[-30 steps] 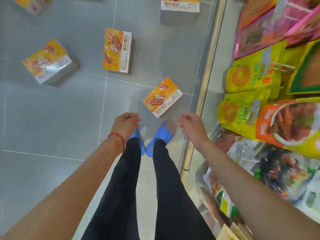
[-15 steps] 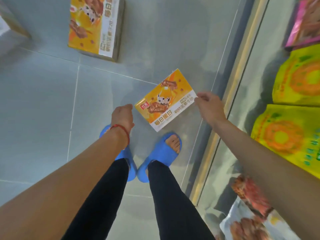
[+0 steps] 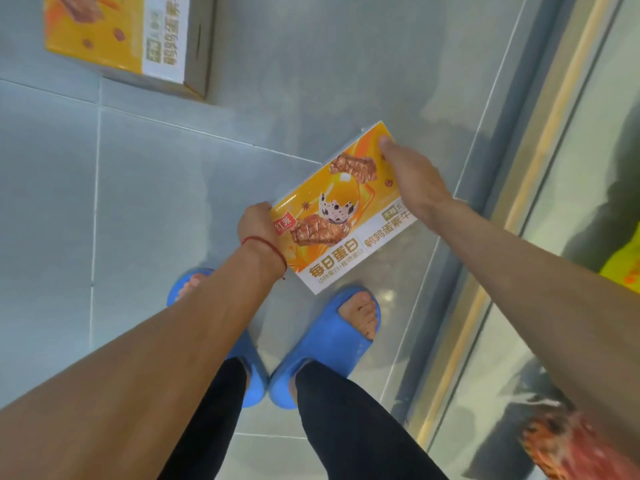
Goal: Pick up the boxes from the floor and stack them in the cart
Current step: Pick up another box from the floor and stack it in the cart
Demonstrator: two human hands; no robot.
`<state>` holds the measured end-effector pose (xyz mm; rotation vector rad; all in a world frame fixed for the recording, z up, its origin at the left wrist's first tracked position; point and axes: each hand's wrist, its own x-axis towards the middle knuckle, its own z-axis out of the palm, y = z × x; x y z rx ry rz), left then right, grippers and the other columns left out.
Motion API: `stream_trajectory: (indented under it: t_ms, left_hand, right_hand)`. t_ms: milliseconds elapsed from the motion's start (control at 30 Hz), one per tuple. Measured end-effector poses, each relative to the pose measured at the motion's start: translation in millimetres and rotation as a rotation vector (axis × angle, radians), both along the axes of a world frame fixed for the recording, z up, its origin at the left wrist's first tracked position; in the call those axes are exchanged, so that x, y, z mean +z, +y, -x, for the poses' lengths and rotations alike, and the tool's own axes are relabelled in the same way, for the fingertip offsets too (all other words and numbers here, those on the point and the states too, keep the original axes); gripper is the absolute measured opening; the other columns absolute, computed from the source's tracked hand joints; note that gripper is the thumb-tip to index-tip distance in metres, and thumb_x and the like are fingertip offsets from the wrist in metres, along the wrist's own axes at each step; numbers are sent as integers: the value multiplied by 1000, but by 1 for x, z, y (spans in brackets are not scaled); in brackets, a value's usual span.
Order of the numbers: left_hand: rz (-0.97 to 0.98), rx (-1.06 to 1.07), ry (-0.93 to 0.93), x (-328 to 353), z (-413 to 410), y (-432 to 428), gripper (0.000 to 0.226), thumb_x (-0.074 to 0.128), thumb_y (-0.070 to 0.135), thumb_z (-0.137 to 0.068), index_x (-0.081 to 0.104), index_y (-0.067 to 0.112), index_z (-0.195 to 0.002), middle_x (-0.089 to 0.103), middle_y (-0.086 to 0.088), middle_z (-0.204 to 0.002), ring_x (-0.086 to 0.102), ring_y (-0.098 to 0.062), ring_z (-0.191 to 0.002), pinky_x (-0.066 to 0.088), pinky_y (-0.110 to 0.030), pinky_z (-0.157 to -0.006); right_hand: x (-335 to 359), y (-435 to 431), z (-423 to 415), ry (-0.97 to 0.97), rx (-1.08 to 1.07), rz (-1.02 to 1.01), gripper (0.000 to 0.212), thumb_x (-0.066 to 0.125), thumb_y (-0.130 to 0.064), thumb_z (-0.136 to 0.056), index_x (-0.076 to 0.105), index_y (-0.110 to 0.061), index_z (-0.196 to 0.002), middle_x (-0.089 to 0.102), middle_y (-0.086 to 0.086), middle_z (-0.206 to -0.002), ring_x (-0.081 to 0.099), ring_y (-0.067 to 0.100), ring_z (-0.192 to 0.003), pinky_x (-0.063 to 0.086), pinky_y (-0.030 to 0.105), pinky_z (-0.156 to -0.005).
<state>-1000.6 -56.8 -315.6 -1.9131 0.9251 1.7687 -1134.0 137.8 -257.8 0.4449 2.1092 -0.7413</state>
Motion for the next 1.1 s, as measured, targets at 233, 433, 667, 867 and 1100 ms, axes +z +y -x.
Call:
stream_trajectory:
  t_ms: [233, 433, 667, 867, 1100]
  left_hand:
    - [-136, 93, 26, 100, -2, -5, 28, 38, 20, -95, 48, 16, -69, 62, -6, -59, 62, -23, -56, 53, -33, -68]
    - [-92, 151, 135, 199, -13, -35, 15, 37, 11, -95, 49, 16, -87, 66, -6, -67, 62, -23, -58, 53, -34, -68]
    - [-42, 127, 315, 335, -50, -91, 40, 51, 13, -68, 50, 12, -108, 62, -19, -104, 65, -34, -86, 54, -36, -69]
    - [41, 53, 379, 449, -79, -135, 51, 56, 19, -67, 57, 16, -118, 69, -13, -105, 70, -31, -91, 57, -33, -63]
    - [182, 116, 437, 569, -115, -161, 63, 54, 20, -63, 54, 17, -126, 64, -4, -104, 63, -23, -93, 55, -26, -60]
  right_hand:
    - [65, -12, -18, -53, -47, -4, 81, 49, -89, -78, 53, -20, -120, 65, -3, -113, 65, 22, -106, 49, 43, -97]
    - [158, -34, -36, -53, -186, 30, 109, 53, -101, -60, 67, -4, -108, 76, 13, -98, 76, 28, -83, 61, 48, -85]
    - [290, -75, -75, -67, -300, 184, 49, 64, -52, -83, 50, -24, -119, 69, 5, -114, 75, 22, -93, 61, 49, -90]
    - [409, -115, -110, -44, -270, 346, 41, 54, -29, -92, 53, -28, -133, 72, 0, -108, 73, 16, -89, 56, 29, -66]
    - [525, -152, -144, -45, -309, 429, 56, 55, -31, -75, 51, -31, -130, 66, 2, -118, 65, 23, -107, 58, 38, -78]
